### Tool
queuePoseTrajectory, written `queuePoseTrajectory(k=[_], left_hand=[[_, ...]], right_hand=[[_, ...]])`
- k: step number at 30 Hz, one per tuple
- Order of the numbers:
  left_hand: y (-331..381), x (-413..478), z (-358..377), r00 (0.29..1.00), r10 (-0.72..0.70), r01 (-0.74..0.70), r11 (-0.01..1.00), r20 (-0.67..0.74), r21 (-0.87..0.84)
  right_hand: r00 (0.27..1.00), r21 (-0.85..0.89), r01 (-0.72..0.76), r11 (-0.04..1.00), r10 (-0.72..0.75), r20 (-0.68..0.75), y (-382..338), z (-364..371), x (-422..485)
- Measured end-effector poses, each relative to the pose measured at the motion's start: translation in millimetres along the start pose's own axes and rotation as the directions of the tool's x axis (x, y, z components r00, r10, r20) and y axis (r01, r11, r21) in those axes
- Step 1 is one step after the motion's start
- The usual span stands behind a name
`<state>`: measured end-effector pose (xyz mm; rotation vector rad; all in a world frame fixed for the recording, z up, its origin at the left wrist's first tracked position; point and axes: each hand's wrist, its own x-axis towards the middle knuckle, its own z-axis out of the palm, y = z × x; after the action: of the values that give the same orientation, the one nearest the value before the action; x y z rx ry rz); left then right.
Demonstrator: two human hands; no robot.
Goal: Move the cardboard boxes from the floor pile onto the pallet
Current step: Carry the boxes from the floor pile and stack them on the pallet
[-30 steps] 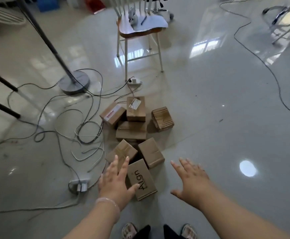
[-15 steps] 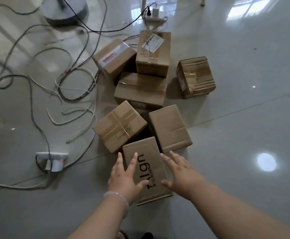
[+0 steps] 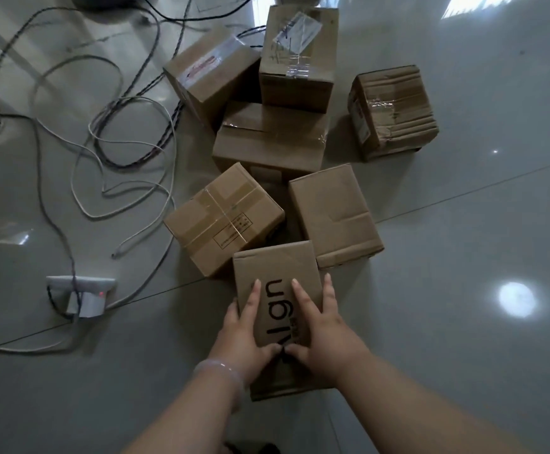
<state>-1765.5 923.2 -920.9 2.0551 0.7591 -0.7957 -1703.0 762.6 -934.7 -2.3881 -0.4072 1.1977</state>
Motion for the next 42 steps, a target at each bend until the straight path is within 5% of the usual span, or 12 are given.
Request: queuePoseTrajectory(k=[10,21,30,38,42], left_hand=[[167.3,-156.3,-123.9,0.973,0.227,-0.221,0.967,-0.036,0.127],[390.1,-391.1,-227.8,0.812,0.567,-0.583,0.778,0.137,0.235],[446.0,-591.2,-177.6,0.362,0.775,-0.932,0.295,0.519,0.210],[407.1,-774.7,-76.7,-0.070,0.601,-0.997,-0.060,0.796,-0.042],[354.9,-852.6,-31.1,-0.229,0.497,-0.973,-0.148,0.837,-0.178]], right_hand=[[0.962,0.214,-0.016,0.977,0.074,-0.264,-91.5,-173.2,-161.2],[0.777,0.250,-0.066,0.966,0.207,-0.595,-182.1,-370.6,-455.7],[0.410,0.531,-0.164,0.831,0.547,-0.730,-202.7,-321.2,-726.9],[-0.061,0.746,-0.138,0.652,0.746,-0.663,-219.0,-169.5,-926.0],[-0.175,0.824,-0.107,0.557,0.805,-0.567,-237.1,-77.3,-989.9]])
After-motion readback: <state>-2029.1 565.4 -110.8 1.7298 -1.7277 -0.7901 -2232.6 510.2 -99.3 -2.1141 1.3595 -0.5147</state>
